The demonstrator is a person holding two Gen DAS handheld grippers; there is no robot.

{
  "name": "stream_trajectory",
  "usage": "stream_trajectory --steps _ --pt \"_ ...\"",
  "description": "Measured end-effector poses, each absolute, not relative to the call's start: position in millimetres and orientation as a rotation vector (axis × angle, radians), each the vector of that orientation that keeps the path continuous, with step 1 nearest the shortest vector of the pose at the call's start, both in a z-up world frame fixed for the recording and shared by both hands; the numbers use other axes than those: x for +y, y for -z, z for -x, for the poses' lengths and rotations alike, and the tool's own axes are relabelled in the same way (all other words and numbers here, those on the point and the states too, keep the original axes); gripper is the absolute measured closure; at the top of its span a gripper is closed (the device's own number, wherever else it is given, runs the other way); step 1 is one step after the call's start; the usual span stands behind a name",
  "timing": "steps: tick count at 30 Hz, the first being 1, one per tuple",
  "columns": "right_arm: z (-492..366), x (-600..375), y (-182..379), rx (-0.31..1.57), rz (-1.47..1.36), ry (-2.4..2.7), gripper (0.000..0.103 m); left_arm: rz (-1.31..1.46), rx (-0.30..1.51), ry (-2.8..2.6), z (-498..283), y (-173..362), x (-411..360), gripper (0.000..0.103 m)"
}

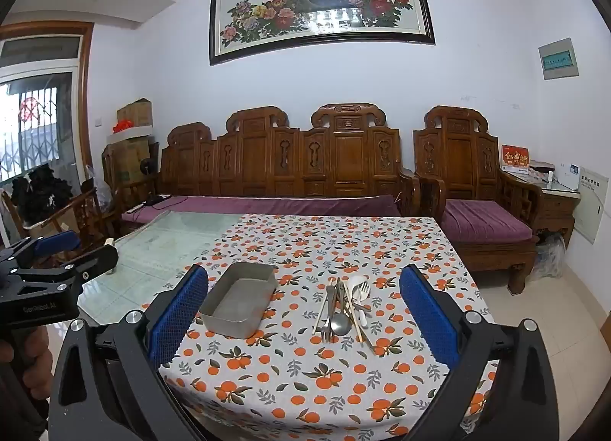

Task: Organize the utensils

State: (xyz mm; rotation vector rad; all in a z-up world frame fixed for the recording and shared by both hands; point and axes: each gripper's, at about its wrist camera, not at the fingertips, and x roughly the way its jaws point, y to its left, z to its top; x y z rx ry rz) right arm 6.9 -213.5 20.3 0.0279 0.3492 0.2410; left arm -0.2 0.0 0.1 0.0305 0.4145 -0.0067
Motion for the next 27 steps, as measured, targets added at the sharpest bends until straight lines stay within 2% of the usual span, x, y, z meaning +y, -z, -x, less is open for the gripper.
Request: stream_trajectory --steps 27 --pt "-6 -213 -21 0.348 -0.026 -0.241 0.002 -0.042 0.397 0.005 4 -14 0 0.006"
